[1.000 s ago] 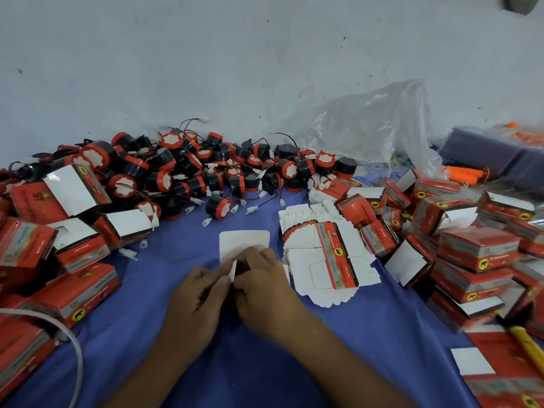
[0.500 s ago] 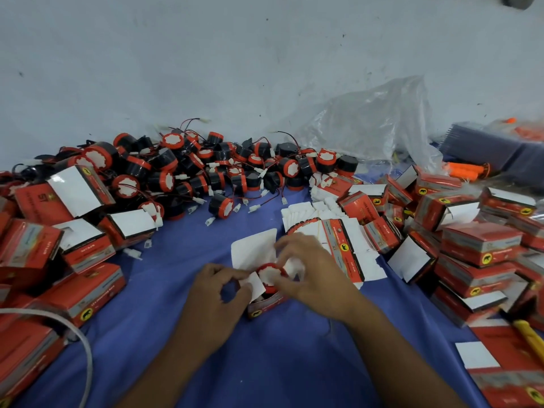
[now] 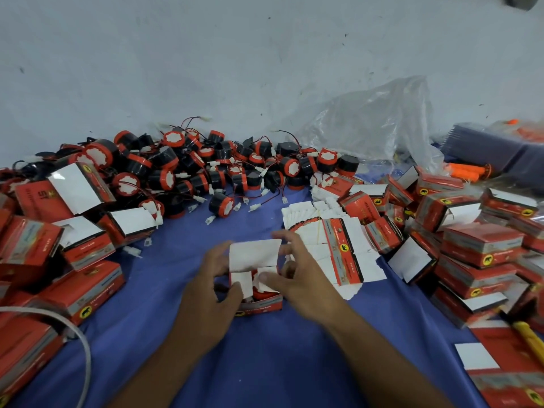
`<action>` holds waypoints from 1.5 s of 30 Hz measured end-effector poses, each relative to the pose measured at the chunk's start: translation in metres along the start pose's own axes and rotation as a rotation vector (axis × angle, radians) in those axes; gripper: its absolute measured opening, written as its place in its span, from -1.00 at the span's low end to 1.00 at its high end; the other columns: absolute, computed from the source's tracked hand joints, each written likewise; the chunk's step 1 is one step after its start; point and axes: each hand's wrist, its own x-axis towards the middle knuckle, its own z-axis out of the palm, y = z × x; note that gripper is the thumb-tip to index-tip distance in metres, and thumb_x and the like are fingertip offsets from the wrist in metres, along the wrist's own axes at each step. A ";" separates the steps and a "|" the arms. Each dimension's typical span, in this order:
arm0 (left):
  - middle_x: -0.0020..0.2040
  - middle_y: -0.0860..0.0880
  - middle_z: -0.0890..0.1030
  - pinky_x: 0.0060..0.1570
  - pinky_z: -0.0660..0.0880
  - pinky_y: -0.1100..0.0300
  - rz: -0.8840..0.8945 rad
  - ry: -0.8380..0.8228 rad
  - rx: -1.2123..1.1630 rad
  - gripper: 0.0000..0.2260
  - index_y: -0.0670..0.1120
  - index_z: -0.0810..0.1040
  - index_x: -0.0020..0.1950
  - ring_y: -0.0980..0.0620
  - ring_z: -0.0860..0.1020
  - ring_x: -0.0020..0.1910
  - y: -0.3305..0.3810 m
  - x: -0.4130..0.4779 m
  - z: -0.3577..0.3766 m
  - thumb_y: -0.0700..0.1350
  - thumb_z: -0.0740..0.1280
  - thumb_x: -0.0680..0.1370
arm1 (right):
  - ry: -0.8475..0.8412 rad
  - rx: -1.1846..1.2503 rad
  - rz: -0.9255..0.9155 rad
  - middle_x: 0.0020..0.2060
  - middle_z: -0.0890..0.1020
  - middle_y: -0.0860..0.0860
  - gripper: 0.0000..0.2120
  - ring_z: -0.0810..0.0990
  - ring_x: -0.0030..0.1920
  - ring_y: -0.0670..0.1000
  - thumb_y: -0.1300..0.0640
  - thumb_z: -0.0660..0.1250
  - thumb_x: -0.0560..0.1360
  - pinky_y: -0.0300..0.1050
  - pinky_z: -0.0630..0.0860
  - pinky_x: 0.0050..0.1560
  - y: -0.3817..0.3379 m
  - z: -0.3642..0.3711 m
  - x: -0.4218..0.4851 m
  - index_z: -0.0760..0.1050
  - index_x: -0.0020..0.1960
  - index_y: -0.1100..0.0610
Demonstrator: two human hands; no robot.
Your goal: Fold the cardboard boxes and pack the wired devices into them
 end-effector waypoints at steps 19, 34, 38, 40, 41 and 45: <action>0.27 0.28 0.57 0.24 0.41 0.39 0.150 -0.205 0.101 -0.69 0.11 0.59 0.27 0.26 0.50 0.29 -0.005 -0.002 -0.017 0.03 0.37 0.53 | -0.252 -0.313 -0.307 0.18 0.65 0.00 -0.68 0.60 0.20 -0.06 0.11 0.39 0.60 -0.01 0.56 0.22 0.002 -0.020 -0.005 0.59 0.32 0.17; 0.54 0.00 0.31 0.45 0.27 0.20 0.403 -0.336 0.476 -0.56 -0.03 0.43 0.46 0.08 0.31 0.50 -0.013 -0.009 -0.023 0.09 0.21 0.61 | -0.351 -0.813 -0.362 0.64 -0.15 -0.07 -0.40 -0.01 0.62 -0.01 -0.22 0.05 0.69 -0.12 0.03 0.59 0.025 -0.012 -0.030 -0.04 0.65 -0.09; 0.54 -0.08 0.29 0.45 0.18 0.28 0.384 -0.291 0.547 -0.48 -0.13 0.34 0.50 0.06 0.28 0.48 -0.011 -0.020 -0.018 0.15 0.10 0.64 | -0.235 -0.697 -0.318 0.56 0.20 0.12 -0.49 0.30 0.48 0.14 0.03 0.21 0.68 0.00 0.23 0.51 0.020 0.000 -0.030 0.23 0.59 0.07; 0.47 -0.12 0.39 0.40 0.27 0.25 0.292 -0.238 0.516 -0.40 -0.10 0.34 0.49 0.03 0.35 0.42 -0.008 -0.021 -0.018 0.27 0.08 0.61 | -0.156 -0.591 -0.329 0.38 0.40 0.11 -0.54 0.45 0.31 0.10 0.05 0.32 0.62 0.01 0.39 0.36 0.010 0.002 -0.034 0.39 0.50 0.08; 0.40 -0.12 0.48 0.39 0.32 0.15 0.244 -0.201 0.486 -0.40 0.02 0.38 0.46 -0.03 0.39 0.41 -0.004 -0.017 -0.017 0.36 0.07 0.56 | -0.110 -0.545 -0.347 0.32 0.44 0.07 -0.55 0.47 0.27 0.05 0.03 0.36 0.59 -0.02 0.44 0.31 0.006 0.000 -0.038 0.44 0.46 0.04; 0.07 -0.07 0.68 0.39 0.28 0.21 0.182 -0.178 0.640 -0.72 0.27 0.51 0.22 -0.13 0.57 0.17 0.005 0.001 -0.024 0.28 0.19 0.57 | 0.262 -0.577 -0.407 0.33 0.45 0.03 -0.55 0.50 0.27 0.05 0.00 0.40 0.55 -0.06 0.50 0.26 -0.001 -0.038 -0.042 0.48 0.43 -0.04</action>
